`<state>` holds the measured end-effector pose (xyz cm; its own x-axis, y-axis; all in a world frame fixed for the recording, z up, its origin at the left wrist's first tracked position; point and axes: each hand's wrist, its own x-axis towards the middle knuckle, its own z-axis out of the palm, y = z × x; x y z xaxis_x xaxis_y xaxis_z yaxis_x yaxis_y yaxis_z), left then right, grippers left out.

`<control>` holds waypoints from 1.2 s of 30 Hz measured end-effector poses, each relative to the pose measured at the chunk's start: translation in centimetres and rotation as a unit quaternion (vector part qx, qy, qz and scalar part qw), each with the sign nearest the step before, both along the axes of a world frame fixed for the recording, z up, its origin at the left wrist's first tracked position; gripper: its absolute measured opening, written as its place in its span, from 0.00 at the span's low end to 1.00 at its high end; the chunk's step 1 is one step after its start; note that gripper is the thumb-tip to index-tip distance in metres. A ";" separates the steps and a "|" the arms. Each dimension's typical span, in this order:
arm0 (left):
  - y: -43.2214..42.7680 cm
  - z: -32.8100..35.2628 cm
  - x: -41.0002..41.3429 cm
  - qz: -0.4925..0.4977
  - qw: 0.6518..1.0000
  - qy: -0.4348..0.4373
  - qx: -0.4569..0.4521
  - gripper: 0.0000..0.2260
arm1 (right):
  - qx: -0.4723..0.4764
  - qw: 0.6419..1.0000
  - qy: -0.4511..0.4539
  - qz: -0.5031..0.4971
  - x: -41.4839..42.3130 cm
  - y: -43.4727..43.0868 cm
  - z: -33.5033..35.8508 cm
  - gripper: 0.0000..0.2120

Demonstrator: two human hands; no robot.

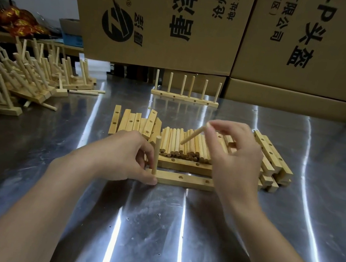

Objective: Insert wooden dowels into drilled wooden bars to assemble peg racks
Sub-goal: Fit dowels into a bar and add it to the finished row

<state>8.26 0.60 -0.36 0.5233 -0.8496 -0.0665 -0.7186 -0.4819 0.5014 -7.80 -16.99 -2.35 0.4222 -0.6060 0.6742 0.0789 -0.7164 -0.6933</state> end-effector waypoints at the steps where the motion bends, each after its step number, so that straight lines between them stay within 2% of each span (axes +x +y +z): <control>1: 0.0 0.2 -0.1 -0.001 1.000 0.007 -0.017 0.16 | 0.084 0.995 -0.039 0.040 -0.3 0.1 0.5 0.04; 4: 0.1 1.2 -0.8 0.015 0.990 0.039 -0.137 0.23 | 0.275 0.948 -0.107 0.119 -1.3 0.0 1.8 0.06; 6: -0.2 1.7 -1.4 0.014 0.973 0.058 -0.222 0.24 | 0.353 0.913 -0.126 0.163 -1.5 0.0 2.2 0.07; 8: -0.6 1.9 -2.2 0.003 0.953 0.062 -0.297 0.20 | 0.379 0.895 -0.131 0.195 -1.6 0.0 2.3 0.07; 10: -0.8 2.0 -2.7 0.004 0.928 0.067 -0.367 0.15 | 0.373 0.893 -0.127 0.217 -1.6 0.1 2.2 0.08; 13: -0.9 1.9 -2.7 0.007 0.902 0.081 -0.424 0.09 | 0.354 0.897 -0.122 0.233 -1.6 0.1 2.0 0.08; 23: -1.0 1.3 -1.9 0.018 0.893 0.074 -0.443 0.09 | 0.282 0.927 -0.091 0.230 -1.6 -0.5 1.8 0.10; 31: -0.9 1.4 -1.6 0.020 0.887 0.082 -0.454 0.08 | 0.301 0.921 -0.074 0.238 -1.9 -1.2 1.9 0.12; 36: -0.9 1.6 -2.0 0.026 0.874 0.121 -0.470 0.07 | 0.282 0.931 -0.032 0.232 -2.1 -1.5 2.1 0.08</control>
